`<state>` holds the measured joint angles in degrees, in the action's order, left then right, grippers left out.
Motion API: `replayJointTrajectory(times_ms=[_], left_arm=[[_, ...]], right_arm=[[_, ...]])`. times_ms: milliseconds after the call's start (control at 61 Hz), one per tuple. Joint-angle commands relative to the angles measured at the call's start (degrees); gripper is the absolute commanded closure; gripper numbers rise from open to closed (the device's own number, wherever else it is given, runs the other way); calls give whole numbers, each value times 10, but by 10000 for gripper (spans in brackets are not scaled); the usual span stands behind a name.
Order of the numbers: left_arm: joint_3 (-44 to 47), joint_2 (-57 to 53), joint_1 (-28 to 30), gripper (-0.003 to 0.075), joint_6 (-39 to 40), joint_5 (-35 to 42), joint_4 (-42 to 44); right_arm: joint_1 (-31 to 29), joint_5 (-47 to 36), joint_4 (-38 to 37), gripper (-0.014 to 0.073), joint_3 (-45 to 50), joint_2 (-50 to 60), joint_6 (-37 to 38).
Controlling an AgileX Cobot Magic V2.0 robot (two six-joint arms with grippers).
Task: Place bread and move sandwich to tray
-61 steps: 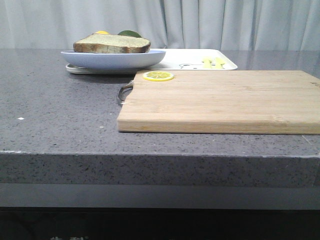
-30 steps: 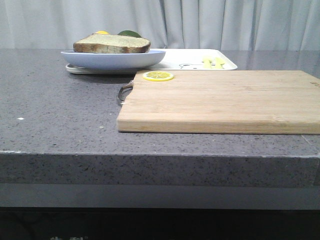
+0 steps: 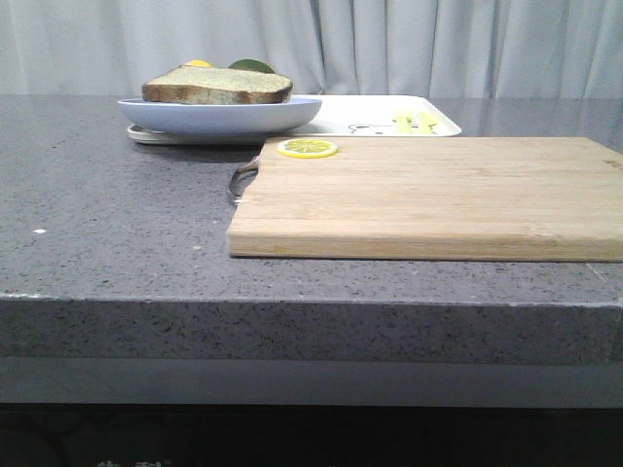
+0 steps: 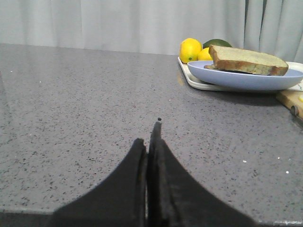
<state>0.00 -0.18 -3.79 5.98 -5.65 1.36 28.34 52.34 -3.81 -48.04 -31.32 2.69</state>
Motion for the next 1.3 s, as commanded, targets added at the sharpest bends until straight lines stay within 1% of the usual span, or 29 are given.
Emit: replayJointTrajectory(times_ms=[0, 1066, 1131, 1197, 1279], left_arm=[[4, -14, 0, 738, 21, 63, 6], [4, -13, 0, 738, 21, 64, 6], [4, -13, 0, 738, 21, 64, 6], [4, -13, 0, 738, 21, 64, 6], [4, -13, 0, 738, 21, 64, 6]], right_arm=[[-3, -36, -6, 712, -14, -4, 0], [-3, -37, -6, 712, -14, -4, 0], [-3, -46, -6, 712, -1, 7, 0], [-22, -60, -12, 712, 17, 25, 0], [-67, -99, -11, 712, 56, 55, 0]])
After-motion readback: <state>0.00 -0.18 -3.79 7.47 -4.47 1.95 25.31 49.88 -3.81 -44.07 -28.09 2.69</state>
